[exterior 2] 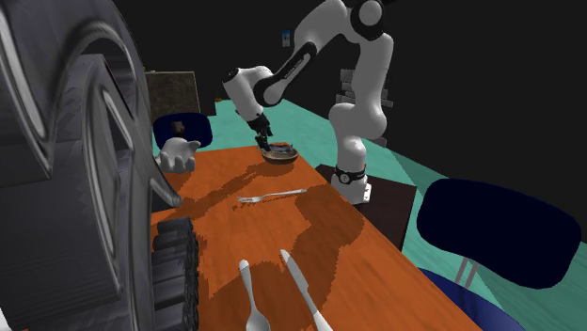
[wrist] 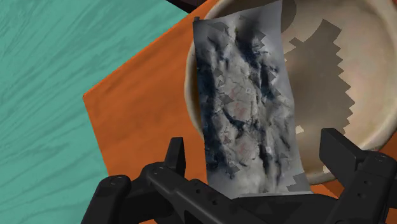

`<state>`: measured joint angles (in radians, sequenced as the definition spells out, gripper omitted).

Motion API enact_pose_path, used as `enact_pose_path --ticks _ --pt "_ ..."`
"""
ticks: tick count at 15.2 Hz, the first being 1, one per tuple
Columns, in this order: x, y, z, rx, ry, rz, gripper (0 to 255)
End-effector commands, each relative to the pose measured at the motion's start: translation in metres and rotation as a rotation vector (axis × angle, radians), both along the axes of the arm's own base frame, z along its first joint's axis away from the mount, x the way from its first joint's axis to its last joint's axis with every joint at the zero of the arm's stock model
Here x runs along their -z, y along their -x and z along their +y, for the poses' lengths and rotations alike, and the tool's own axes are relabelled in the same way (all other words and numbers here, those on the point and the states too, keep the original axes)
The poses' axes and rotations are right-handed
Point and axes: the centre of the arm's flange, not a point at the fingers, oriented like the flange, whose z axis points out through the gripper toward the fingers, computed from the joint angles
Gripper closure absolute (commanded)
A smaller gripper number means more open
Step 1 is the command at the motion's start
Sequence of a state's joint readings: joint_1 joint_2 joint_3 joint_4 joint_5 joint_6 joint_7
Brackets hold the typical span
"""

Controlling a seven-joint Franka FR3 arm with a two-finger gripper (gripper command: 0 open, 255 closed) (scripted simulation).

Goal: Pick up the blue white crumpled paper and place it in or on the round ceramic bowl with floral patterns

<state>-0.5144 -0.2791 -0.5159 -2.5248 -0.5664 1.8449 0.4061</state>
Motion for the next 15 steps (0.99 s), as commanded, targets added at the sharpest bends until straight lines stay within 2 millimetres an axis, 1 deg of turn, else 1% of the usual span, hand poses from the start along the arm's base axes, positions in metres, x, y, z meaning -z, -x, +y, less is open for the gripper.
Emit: enact_pose_path --ticks 1,6,14,15 --pt "0.012 -0.004 0.002 0.001 0.011 0.037 0" --pt "0.032 0.009 0.003 0.001 0.011 0.037 0" --pt "0.032 0.009 0.003 0.001 0.011 0.037 0" --pt "0.032 0.009 0.003 0.001 0.011 0.037 255"
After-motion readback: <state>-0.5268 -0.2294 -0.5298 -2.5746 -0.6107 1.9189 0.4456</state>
